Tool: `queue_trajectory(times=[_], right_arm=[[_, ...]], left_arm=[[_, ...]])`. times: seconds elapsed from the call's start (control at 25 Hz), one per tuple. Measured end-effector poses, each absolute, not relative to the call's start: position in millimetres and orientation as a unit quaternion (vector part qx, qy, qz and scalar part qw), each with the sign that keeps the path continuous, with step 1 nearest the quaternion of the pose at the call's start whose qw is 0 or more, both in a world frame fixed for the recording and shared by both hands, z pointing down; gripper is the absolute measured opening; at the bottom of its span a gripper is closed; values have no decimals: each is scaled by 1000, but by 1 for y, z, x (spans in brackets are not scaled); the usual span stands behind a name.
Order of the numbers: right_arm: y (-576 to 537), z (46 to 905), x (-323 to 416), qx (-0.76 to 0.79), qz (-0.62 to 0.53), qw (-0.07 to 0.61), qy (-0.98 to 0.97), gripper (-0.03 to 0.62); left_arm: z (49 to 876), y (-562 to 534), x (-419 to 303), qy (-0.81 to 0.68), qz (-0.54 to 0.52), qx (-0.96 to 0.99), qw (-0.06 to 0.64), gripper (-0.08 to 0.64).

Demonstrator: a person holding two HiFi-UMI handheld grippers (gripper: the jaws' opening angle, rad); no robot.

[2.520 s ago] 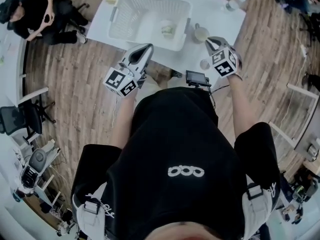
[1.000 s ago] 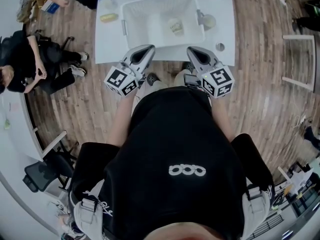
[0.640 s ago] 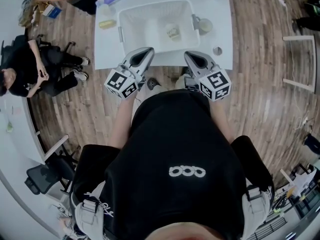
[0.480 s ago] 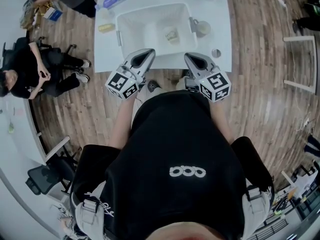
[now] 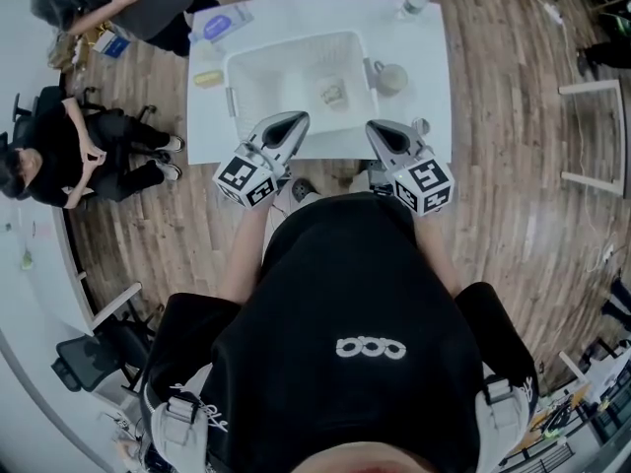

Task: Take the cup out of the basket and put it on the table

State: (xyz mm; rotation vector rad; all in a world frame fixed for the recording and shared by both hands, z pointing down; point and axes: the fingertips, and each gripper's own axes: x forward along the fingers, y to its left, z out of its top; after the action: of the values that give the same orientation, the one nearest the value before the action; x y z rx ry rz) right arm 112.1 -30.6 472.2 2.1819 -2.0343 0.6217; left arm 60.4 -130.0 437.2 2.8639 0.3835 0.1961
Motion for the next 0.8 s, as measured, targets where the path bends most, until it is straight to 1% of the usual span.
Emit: queue_trajectory(times=[0.8], right_arm=[[-19, 473, 121, 724, 208, 31, -657, 25]], left_arm=[[430, -122, 84, 158, 66, 978, 123, 9]])
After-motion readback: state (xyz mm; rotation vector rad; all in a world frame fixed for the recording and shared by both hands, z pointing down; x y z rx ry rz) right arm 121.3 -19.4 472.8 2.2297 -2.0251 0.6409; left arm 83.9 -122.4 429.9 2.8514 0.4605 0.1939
